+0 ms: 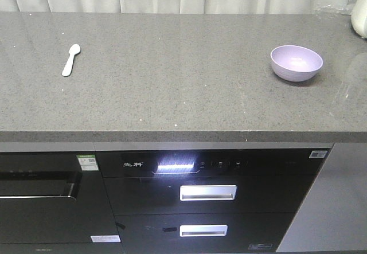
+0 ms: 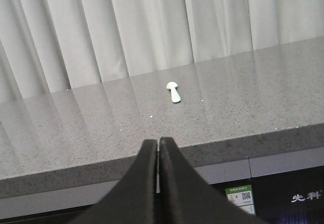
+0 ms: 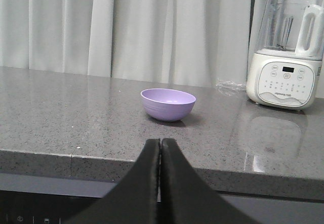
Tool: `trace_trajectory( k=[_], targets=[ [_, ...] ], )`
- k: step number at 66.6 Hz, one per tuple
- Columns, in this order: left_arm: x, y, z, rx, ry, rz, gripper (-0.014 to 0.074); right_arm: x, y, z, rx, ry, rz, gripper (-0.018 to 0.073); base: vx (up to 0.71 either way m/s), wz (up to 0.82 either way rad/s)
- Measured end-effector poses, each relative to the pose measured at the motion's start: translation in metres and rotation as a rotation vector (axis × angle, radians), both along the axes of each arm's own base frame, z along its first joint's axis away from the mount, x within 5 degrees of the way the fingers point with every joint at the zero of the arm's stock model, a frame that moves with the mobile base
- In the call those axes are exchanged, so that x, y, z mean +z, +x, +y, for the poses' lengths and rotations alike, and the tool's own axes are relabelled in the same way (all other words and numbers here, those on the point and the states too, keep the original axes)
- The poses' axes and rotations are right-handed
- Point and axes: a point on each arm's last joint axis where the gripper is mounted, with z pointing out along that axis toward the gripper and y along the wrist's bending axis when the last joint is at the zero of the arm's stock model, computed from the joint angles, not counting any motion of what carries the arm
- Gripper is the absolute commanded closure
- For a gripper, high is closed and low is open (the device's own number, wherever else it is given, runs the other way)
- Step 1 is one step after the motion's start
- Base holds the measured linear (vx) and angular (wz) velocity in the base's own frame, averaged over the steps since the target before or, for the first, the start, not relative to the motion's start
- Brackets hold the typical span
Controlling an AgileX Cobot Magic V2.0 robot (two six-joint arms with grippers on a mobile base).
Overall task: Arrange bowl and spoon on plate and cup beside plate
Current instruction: 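Drive closer and align the base with the spoon and bowl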
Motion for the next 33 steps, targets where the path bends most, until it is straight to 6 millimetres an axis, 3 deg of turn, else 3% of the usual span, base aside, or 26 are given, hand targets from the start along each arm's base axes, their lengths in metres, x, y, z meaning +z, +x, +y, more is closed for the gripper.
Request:
trace_trajectory(
  k=[33],
  targets=[
    [0.0,0.0,0.0,0.0,0.0,0.0,0.0603,0.0,0.0,0.0,0.0,0.0,0.0,0.0562,0.1,-0.04]
  ],
)
